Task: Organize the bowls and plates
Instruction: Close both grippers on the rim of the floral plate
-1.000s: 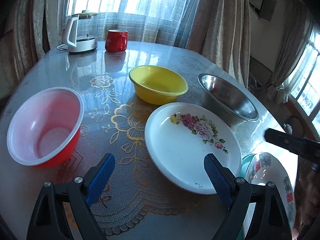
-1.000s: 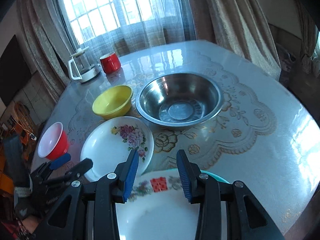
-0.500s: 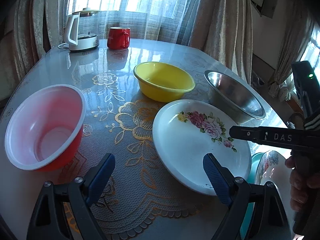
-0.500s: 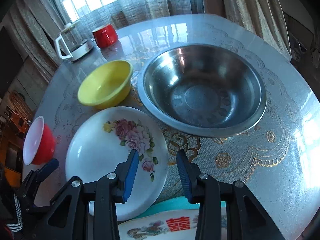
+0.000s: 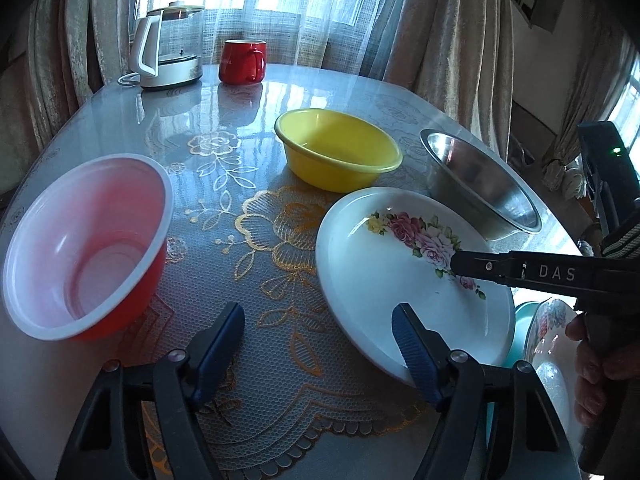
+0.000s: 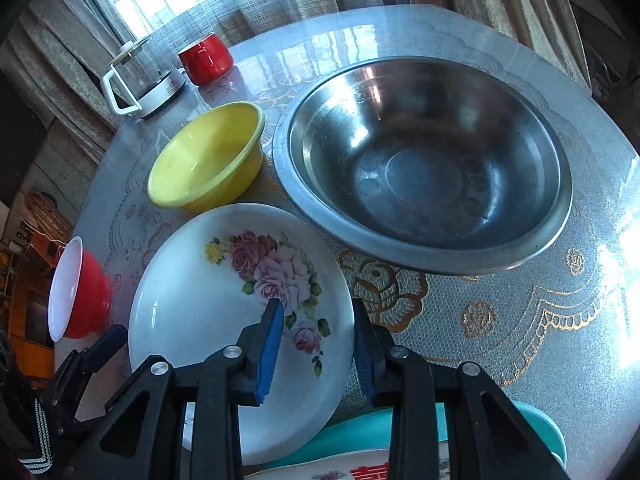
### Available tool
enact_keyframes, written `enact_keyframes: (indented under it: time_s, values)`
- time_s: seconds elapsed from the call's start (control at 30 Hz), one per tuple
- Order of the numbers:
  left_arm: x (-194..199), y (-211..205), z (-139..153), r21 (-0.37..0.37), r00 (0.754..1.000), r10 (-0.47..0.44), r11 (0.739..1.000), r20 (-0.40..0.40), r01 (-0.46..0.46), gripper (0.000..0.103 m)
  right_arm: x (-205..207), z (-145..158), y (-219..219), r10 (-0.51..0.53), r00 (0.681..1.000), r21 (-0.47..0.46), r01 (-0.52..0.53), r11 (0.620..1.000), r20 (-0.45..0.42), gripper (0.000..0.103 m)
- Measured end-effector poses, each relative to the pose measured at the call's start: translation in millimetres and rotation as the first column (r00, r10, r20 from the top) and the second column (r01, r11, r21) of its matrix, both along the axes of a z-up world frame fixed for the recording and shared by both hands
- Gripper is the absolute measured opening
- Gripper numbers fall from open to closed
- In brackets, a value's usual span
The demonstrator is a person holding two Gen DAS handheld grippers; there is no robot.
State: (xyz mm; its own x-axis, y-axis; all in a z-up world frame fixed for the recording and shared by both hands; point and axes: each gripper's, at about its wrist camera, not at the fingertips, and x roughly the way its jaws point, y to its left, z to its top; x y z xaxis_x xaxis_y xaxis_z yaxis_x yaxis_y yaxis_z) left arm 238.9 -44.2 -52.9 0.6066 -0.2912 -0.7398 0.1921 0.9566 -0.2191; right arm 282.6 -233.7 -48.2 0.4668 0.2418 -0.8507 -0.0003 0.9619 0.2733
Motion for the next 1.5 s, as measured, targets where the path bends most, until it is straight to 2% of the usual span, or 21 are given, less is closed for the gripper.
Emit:
enact_keyframes:
  time_s: [0.07, 0.2, 0.47, 0.67, 0.73, 0.8, 1.07, 1.3, 1.5]
  values:
    - [0, -1, 0, 0.010, 1.000, -0.001, 1.000, 0.002, 0.001, 0.070, 0, 0, 1, 0.001, 1.000, -0.021, -0.001, 1.000, 0.001, 0.028]
    - [1, 1, 0, 0.010, 1.000, 0.003, 1.000, 0.002, -0.003, 0.067, -2, -1, 1, 0.003, 1.000, 0.013, -0.003, 1.000, -0.011, 0.026]
    - [0, 1, 1, 0.012, 1.000, 0.007, 1.000, 0.002, -0.007, 0.063, -4, -1, 15, 0.022, 1.000, -0.005, -0.022, 1.000, -0.003, 0.025]
    - [2, 2, 1, 0.023, 1.000, -0.004, 1.000, 0.003, 0.004, 0.044, -3, -2, 19, 0.031, 0.999, -0.036, -0.030, 0.999, 0.009, 0.023]
    - [3, 3, 0, 0.022, 1.000, -0.004, 1.000, 0.002, 0.004, 0.042, -4, -2, 19, 0.026, 1.000, -0.033, -0.026, 0.999, 0.012, 0.023]
    - [3, 3, 0, 0.018, 1.000, -0.013, 1.000, 0.001, 0.012, 0.031, -4, -2, 20, 0.021, 1.000, -0.030, -0.020, 0.999, 0.010, 0.023]
    - [3, 4, 0, 0.014, 1.000, -0.007, 1.000, -0.001, 0.007, 0.030, -3, -1, 25, 0.026, 1.000, -0.005, -0.026, 1.000, 0.006, 0.021]
    - [3, 5, 0, 0.014, 1.000, -0.008, 1.000, 0.000, 0.008, 0.030, -2, -1, 30, 0.022, 1.000, -0.030, -0.022, 0.999, 0.006, 0.023]
    - [3, 7, 1, 0.020, 1.000, 0.016, 1.000, 0.004, -0.016, 0.031, -7, 2, 27, 0.003, 1.000, 0.005, -0.003, 1.000, 0.022, 0.018]
